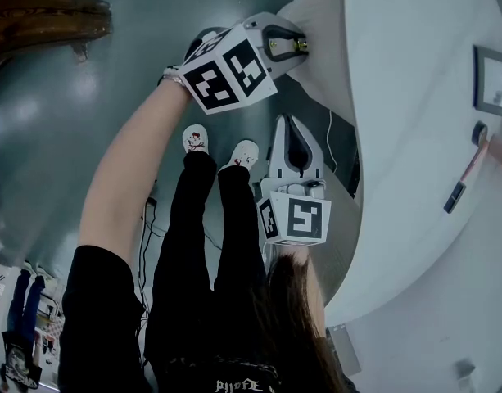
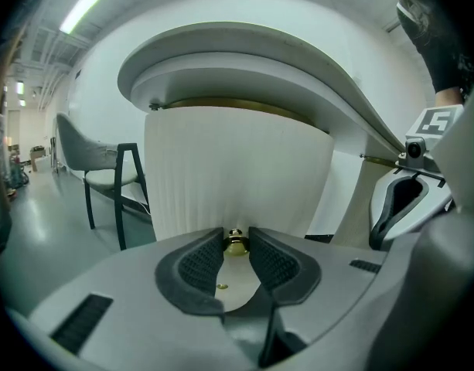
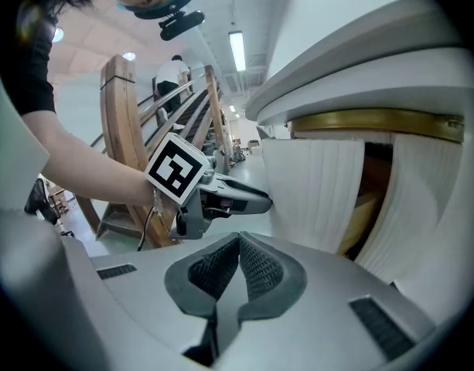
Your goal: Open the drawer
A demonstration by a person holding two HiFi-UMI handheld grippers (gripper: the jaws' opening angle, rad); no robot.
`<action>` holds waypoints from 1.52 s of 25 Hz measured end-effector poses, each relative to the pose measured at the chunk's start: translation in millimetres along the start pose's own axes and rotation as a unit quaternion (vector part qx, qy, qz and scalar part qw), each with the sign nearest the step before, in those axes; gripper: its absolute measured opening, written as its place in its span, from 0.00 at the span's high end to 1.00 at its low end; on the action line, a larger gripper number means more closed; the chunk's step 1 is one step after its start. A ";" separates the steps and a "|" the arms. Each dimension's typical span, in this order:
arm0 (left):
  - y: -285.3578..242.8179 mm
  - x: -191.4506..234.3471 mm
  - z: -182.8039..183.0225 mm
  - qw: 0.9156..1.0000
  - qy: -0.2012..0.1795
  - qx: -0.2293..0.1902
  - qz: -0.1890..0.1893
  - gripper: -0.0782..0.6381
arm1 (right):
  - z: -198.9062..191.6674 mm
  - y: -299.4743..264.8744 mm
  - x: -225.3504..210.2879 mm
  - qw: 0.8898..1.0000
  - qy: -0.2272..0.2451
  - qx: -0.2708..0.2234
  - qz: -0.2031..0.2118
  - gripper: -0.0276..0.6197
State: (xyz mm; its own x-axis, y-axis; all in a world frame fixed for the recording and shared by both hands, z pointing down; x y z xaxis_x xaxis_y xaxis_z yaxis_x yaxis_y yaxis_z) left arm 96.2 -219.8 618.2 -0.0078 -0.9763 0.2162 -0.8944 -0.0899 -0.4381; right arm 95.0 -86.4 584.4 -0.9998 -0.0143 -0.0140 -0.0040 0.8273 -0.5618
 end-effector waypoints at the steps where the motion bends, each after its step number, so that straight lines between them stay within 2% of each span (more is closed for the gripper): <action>1: 1.9 -0.4 -0.9 1.000 0.002 0.001 -0.001 0.73 | -0.3 0.7 1.7 1.000 0.000 0.001 0.001 0.92; 21: 37.4 -10.9 -16.3 0.999 0.012 0.026 0.026 0.73 | 6.3 15.6 17.7 1.000 0.005 -0.005 0.015 0.92; 33: 61.4 -19.2 -28.2 0.998 0.011 0.043 0.042 0.73 | -5.6 38.2 44.5 0.999 0.005 0.012 0.039 0.92; 38: 67.9 -22.4 -31.4 0.997 0.015 0.050 0.049 0.73 | -9.3 46.5 48.2 0.999 -0.001 0.015 0.037 0.92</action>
State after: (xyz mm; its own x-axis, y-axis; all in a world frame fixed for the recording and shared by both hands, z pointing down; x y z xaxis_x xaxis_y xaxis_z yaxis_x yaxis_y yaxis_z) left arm 21.5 -197.8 611.0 -0.1066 -0.9753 0.1934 -0.8403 -0.0156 -0.5420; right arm 46.4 -43.4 565.2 -0.9973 0.0444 -0.0584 0.0702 0.8088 -0.5839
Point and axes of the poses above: the fingertips, and each gripper's own axes: y backward along the fingers, x to its left, z out of its top, the point moved 3 cm from there along y, backward along the fingers, and after that the axes turned 13 degrees about -z, right-handed, at the moved point
